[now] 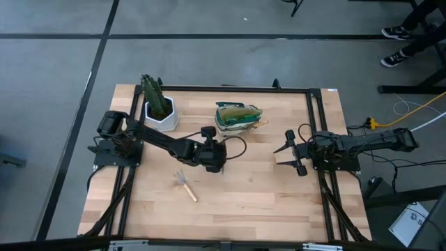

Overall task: Pick & Place Garden tools in Gardening bag
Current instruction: Put the fruit pruner into the gardening bag

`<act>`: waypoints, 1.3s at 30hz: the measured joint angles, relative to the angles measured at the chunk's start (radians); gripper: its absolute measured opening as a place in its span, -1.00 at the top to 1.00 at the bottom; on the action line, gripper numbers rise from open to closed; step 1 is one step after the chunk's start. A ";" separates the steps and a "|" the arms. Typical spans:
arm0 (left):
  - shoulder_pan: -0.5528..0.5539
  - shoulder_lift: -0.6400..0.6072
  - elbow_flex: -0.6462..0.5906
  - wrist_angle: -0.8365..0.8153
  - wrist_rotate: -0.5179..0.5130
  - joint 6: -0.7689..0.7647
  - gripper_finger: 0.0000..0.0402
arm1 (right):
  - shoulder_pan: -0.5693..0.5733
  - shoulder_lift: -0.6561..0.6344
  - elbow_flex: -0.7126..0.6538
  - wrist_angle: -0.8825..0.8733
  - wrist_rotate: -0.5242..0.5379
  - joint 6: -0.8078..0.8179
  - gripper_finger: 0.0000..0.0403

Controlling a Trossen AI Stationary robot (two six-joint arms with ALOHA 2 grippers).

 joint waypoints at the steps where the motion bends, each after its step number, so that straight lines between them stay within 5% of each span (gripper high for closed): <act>1: -0.003 -0.007 0.000 0.015 -0.026 0.034 0.97 | 0.000 0.000 0.000 0.000 0.000 0.000 -0.09; 8: -0.011 -0.021 0.000 0.247 -0.232 0.382 0.97 | 0.000 0.000 0.000 0.000 0.000 0.000 -0.09; 19: 0.027 -0.017 0.000 0.601 -0.334 0.861 0.97 | 0.000 0.000 0.000 0.000 0.000 0.000 -0.09; 39: 0.162 -0.009 0.000 0.752 -0.349 1.127 0.97 | 0.000 0.000 0.000 0.000 0.000 0.000 -0.09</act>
